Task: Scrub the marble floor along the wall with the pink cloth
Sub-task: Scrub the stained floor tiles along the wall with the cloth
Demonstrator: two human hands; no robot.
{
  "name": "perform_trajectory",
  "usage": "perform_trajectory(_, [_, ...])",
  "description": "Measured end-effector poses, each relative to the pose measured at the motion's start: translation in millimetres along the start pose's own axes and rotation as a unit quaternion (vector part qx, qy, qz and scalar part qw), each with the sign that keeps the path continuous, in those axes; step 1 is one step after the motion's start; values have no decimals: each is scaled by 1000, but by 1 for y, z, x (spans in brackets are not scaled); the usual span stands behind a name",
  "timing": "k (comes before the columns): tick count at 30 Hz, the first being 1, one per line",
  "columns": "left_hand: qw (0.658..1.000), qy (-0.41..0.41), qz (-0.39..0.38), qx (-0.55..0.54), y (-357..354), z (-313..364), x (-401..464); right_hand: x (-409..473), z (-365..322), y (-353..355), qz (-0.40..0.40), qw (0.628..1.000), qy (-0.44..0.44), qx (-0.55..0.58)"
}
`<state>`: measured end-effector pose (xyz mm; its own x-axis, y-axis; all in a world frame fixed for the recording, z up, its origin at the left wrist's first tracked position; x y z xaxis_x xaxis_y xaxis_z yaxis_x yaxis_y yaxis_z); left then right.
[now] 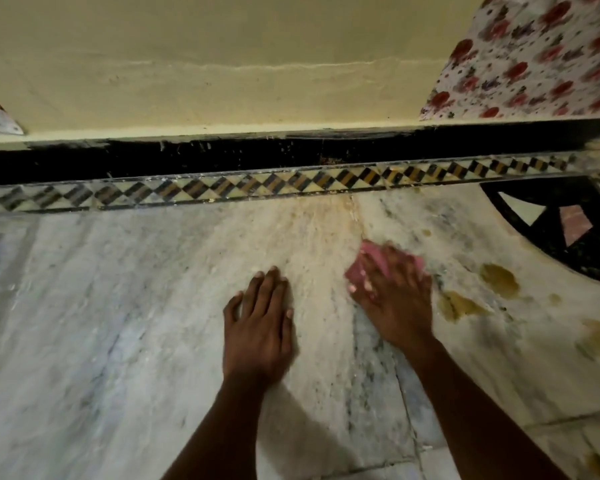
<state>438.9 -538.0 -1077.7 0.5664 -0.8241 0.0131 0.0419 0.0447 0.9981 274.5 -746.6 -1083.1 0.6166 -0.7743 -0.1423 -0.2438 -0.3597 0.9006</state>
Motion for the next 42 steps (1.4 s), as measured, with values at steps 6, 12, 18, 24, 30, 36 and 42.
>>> perform_trajectory(6, [1000, 5, 2, 1, -3, -1, 1, 97, -26, -3, -8, 997, -73, 27])
perform_trajectory(12, [1000, 8, -2, 1, -4, 1, 1, 31, -38, -15, -60, 991, 119, -21])
perform_trajectory(18, [1000, 6, 2, -3, -4, 2, 0, 74, 8, 11, 23, 988, -148, 30])
perform_trajectory(24, [1000, 6, 5, 3, -3, 2, 0, 85, -64, -23, -47, 999, 10, 8])
perform_trajectory(30, [1000, 9, -10, -5, -2, 1, 0, 27, 2, 4, 1, 994, -109, 23])
perform_trajectory(36, [1000, 1, -10, 10, -5, 2, 0, 119, 0, 18, 82, 954, -262, 118])
perform_trajectory(42, [1000, 9, -5, 11, -3, 3, 1, 93, -36, -6, -69, 996, 43, 22])
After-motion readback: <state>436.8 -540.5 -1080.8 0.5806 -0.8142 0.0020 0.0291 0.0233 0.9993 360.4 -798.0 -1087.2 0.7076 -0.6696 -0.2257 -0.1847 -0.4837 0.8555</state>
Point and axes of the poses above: each hand's wrist, its own x-axis towards the middle knuckle, its own y-axis out of the back of the hand, z = x × y, the point moved 8 cm from there along x, towards the middle knuckle, and after that the axes turned 15 degrees about x, right-handed, at the moved point
